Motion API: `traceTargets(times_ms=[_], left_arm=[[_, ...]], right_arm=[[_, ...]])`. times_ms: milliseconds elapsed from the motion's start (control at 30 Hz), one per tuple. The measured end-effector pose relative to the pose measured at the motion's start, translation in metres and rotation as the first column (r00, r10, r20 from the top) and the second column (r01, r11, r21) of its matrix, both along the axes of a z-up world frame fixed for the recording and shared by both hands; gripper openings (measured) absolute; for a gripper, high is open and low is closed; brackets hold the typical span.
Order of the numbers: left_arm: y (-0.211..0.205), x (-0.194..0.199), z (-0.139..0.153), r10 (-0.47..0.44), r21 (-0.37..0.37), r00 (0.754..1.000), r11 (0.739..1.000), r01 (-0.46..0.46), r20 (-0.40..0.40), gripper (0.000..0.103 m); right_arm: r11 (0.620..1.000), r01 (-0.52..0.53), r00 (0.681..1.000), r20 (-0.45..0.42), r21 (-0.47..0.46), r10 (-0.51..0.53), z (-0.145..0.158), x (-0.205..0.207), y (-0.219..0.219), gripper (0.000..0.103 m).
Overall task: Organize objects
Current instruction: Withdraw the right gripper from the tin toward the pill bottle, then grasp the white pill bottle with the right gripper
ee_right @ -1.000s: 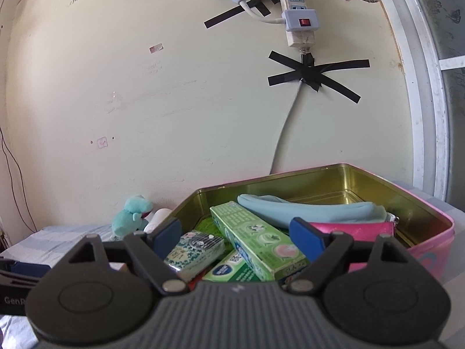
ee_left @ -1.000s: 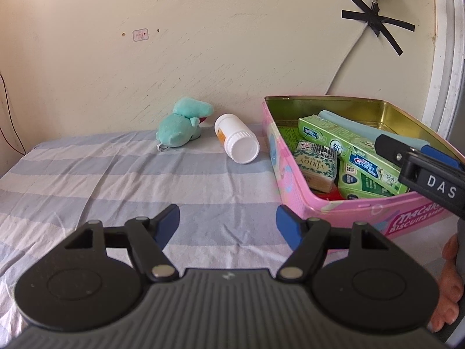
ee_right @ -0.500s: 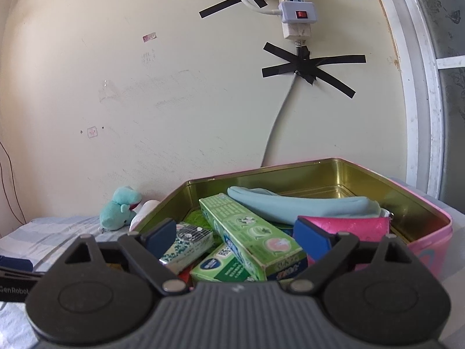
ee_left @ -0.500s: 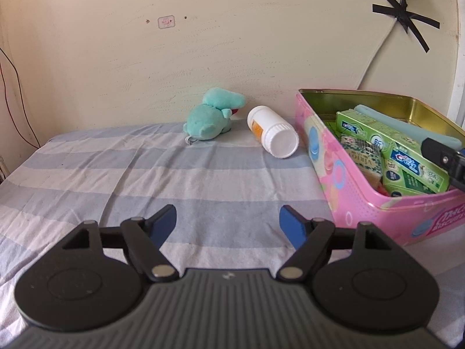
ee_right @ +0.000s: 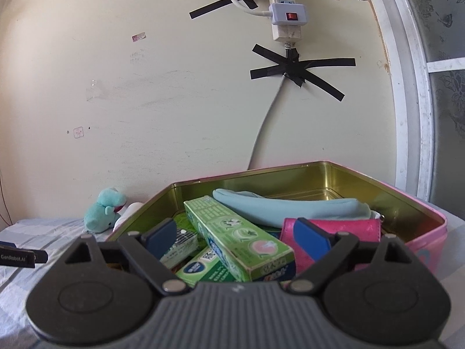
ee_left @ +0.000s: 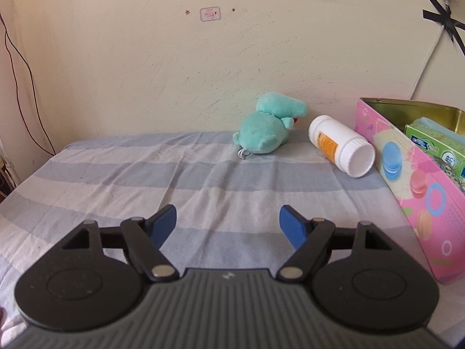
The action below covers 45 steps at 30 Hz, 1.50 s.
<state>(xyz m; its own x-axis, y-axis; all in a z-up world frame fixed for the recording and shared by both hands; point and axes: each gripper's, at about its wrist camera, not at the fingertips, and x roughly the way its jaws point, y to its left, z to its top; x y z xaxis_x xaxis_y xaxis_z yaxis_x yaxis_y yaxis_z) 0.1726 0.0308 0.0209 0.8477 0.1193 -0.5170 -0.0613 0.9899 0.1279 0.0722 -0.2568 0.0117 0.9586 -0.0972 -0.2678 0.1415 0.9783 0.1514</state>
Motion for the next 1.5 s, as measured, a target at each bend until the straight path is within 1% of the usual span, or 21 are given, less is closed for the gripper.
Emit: traceTargets(times_ms=[233,300,400,500,567,633,700,733,800,867,933,1000,1067,1133,1167,1267,1300,1333,1433,1467,1500], left_arm=[[0.018,0.004,-0.009,0.020,-0.061,1.000,0.998,-0.021,-0.016,0.080],[0.025,0.005,-0.008,0.032,-0.075,0.999,0.997,-0.033,-0.011,0.080],[0.039,0.009,-0.010,0.062,-0.118,0.998,0.991,-0.065,-0.025,0.080],[0.055,0.013,-0.012,0.107,-0.175,0.992,0.978,-0.116,-0.059,0.080],[0.065,0.014,-0.012,0.129,-0.207,0.989,0.968,-0.142,-0.075,0.080],[0.071,0.015,-0.012,0.141,-0.226,0.987,0.961,-0.156,-0.084,0.080],[0.075,0.016,-0.012,0.147,-0.243,0.985,0.956,-0.165,-0.091,0.080],[0.077,0.017,-0.011,0.146,-0.252,0.985,0.953,-0.166,-0.095,0.080],[0.080,0.018,-0.011,0.145,-0.271,0.984,0.948,-0.168,-0.101,0.080],[0.083,0.019,-0.010,0.144,-0.291,0.984,0.941,-0.170,-0.109,0.080],[0.085,0.019,-0.009,0.140,-0.311,0.984,0.935,-0.169,-0.115,0.080],[0.087,0.020,-0.007,0.138,-0.326,0.984,0.930,-0.169,-0.116,0.080],[0.090,0.021,-0.006,0.135,-0.346,0.984,0.923,-0.167,-0.116,0.080],[0.094,0.021,-0.004,0.130,-0.372,0.985,0.914,-0.165,-0.117,0.080],[0.095,0.021,-0.003,0.128,-0.383,0.985,0.909,-0.164,-0.117,0.080],[0.099,0.021,-0.002,0.129,-0.405,0.985,0.899,-0.166,-0.117,0.080],[0.099,0.021,-0.002,0.129,-0.410,0.985,0.897,-0.166,-0.117,0.080],[0.100,0.020,-0.002,0.126,-0.414,0.985,0.896,-0.164,-0.117,0.080],[0.101,0.021,-0.003,0.106,-0.428,0.987,0.892,-0.149,-0.122,0.080],[0.102,0.022,-0.003,0.084,-0.445,0.988,0.886,-0.134,-0.130,0.080],[0.102,0.023,-0.005,0.051,-0.467,0.989,0.877,-0.112,-0.141,0.080]], right_arm=[[0.996,0.055,0.996,0.080,-0.068,-0.050,0.009,-0.012,0.013,0.088],[0.997,0.032,0.995,0.101,-0.075,-0.025,0.019,-0.017,0.024,0.088],[0.991,-0.071,0.992,0.093,-0.113,0.082,0.037,-0.017,0.054,0.088],[0.961,-0.221,0.975,-0.005,-0.167,0.223,0.055,0.007,0.093,0.087],[0.921,-0.320,0.946,-0.137,-0.222,0.295,0.062,0.040,0.121,0.086],[0.889,-0.394,0.905,-0.269,-0.235,0.330,0.065,0.077,0.141,0.069],[0.867,-0.445,0.853,-0.402,-0.223,0.334,0.065,0.121,0.157,0.062],[0.865,-0.455,0.832,-0.446,-0.211,0.329,0.065,0.139,0.162,0.058],[0.863,-0.463,0.798,-0.518,-0.203,0.307,0.062,0.172,0.174,0.057],[0.857,-0.464,0.778,-0.565,-0.224,0.274,0.056,0.198,0.186,0.054],[0.865,-0.457,0.745,-0.621,-0.207,0.245,0.048,0.223,0.192,0.053],[0.872,-0.425,0.733,-0.658,-0.243,0.174,0.035,0.242,0.195,0.052],[0.874,-0.400,0.714,-0.691,-0.276,0.109,0.024,0.259,0.198,0.055],[0.871,-0.390,0.695,-0.716,-0.298,0.066,0.016,0.269,0.199,0.056],[0.871,-0.391,0.682,-0.729,-0.298,0.057,0.011,0.272,0.199,0.056],[0.850,-0.418,0.665,-0.745,-0.319,0.048,-0.004,0.267,0.199,0.055],[0.854,-0.416,0.677,-0.733,-0.313,0.061,-0.005,0.262,0.197,0.053],[0.861,-0.414,0.680,-0.729,-0.295,0.077,-0.004,0.256,0.195,0.053],[0.866,-0.452,0.682,-0.709,-0.213,0.181,0.003,0.221,0.192,0.052],[0.862,-0.472,0.677,-0.703,-0.185,0.219,0.004,0.206,0.192,0.052],[0.848,-0.506,0.669,-0.692,-0.157,0.271,0.006,0.183,0.194,0.052]])
